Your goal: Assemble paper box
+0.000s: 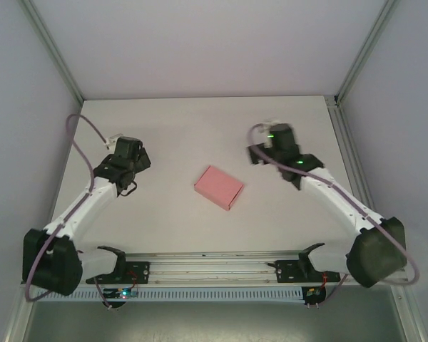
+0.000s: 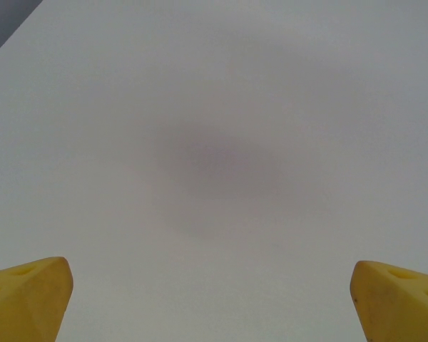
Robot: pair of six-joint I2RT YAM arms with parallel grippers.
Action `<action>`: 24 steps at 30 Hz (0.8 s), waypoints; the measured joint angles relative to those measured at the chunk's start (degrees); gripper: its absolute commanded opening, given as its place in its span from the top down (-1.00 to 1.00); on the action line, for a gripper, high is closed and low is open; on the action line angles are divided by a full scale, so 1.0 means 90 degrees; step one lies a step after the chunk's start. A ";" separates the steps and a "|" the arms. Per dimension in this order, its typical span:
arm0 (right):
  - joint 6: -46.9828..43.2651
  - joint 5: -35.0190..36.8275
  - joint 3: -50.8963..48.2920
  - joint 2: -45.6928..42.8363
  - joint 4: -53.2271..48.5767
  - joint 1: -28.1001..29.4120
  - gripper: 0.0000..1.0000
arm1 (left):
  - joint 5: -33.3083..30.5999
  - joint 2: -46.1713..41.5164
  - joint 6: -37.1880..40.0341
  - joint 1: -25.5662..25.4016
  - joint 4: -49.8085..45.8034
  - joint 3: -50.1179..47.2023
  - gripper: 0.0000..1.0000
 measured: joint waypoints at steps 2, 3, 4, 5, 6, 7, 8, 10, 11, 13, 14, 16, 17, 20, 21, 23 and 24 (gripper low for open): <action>0.0318 -0.0325 -0.0857 -0.0102 0.0736 -0.0969 -0.97 | -0.0002 0.0284 0.0461 0.0219 0.0697 -0.0306 -1.00; 0.0374 -0.0376 -0.1231 -0.0112 0.1093 -0.1268 -0.96 | -0.0007 0.0398 0.0639 0.0342 0.0996 -0.0459 -1.00; 0.0374 -0.0423 -0.1508 -0.0109 0.1394 -0.1406 -0.97 | -0.0010 0.0525 0.0799 0.0486 0.1341 -0.0627 -1.00; 0.0308 -0.0532 -0.1824 -0.0100 0.1848 -0.1462 -0.97 | -0.0005 0.0656 0.0945 0.0631 0.1693 -0.0799 -1.00; 0.0192 -0.0663 -0.2035 -0.0068 0.2259 -0.1464 -0.96 | 0.0000 0.0792 0.1083 0.0755 0.2030 -0.0950 -1.00; 0.0104 -0.0765 -0.2212 -0.0007 0.2735 -0.1462 -0.97 | 0.0019 0.0940 0.1214 0.0845 0.2336 -0.1078 -1.00; 0.0024 -0.0833 -0.2385 0.0109 0.3286 -0.1433 -0.97 | 0.0068 0.1110 0.1362 0.0911 0.2657 -0.1202 -1.00; -0.0109 -0.0979 -0.2514 0.0262 0.3825 -0.1435 -0.97 | 0.0199 0.1421 0.1642 0.0945 0.3208 -0.1384 -1.00; -0.0216 -0.1071 -0.2567 0.0270 0.4065 -0.1438 -0.97 | 0.0291 0.1552 0.1761 0.0945 0.3351 -0.1423 -0.99; -0.0474 -0.1231 -0.2691 0.0250 0.4563 -0.1438 -0.97 | 0.0478 0.1668 0.2001 0.0945 0.3745 -0.1528 -1.00; -0.0585 -0.1309 -0.2812 0.0233 0.4862 -0.1440 -0.97 | 0.0566 0.1668 0.2125 0.0945 0.3971 -0.1591 -1.00; -0.0690 -0.1467 -0.3169 0.0202 0.5423 -0.1457 -0.97 | 0.0729 0.1664 0.2329 0.0945 0.4626 -0.1790 -1.00; -0.0738 -0.1542 -0.3371 0.0223 0.5748 -0.1481 -0.96 | 0.0845 0.1678 0.2421 0.0945 0.5119 -0.1977 -1.00; -0.0806 -0.1698 -0.4080 0.0850 0.7189 -0.1608 -0.97 | 0.1163 0.1710 0.2574 0.0979 0.6249 -0.2625 -1.00; -0.0780 -0.1739 -0.4194 0.1188 0.7531 -0.1683 -0.96 | 0.1224 0.1800 0.2616 0.0998 0.6666 -0.2834 -1.00; -0.0704 -0.1846 -0.4209 0.1785 0.7851 -0.1868 -0.96 | 0.1345 0.1972 0.2637 0.1047 0.7021 -0.3075 -1.00; -0.0673 -0.1865 -0.4153 0.1817 0.7686 -0.1936 -0.97 | 0.1389 0.1987 0.2640 0.1071 0.7023 -0.3104 -1.00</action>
